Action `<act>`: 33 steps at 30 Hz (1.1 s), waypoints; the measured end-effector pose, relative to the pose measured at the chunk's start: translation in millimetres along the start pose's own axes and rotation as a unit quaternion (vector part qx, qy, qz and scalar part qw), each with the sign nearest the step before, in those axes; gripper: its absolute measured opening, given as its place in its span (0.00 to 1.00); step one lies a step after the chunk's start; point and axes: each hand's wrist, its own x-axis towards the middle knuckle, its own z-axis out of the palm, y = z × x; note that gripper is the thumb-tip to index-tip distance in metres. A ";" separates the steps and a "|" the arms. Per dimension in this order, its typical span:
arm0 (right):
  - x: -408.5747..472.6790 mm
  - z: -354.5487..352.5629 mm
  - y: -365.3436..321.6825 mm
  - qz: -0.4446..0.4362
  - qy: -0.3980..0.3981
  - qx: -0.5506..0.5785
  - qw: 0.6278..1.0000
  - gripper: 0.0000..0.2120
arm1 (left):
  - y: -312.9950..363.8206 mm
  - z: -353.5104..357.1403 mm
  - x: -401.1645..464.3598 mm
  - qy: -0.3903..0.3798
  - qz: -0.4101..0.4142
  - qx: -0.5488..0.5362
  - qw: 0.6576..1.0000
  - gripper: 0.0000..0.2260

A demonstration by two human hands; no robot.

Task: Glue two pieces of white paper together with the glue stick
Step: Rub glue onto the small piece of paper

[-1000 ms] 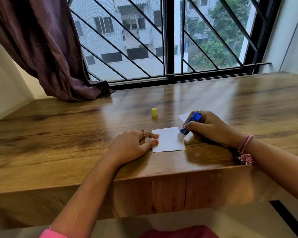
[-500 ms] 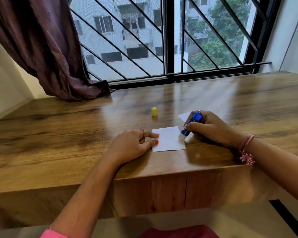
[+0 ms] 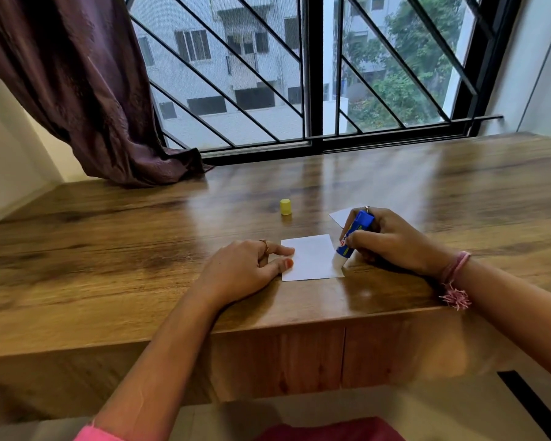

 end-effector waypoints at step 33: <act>-6.5 0.7 -5.9 -0.051 -0.050 -0.012 0.997 0.01 | -2.0 1.7 0.2 0.004 -0.006 0.005 1.000 0.12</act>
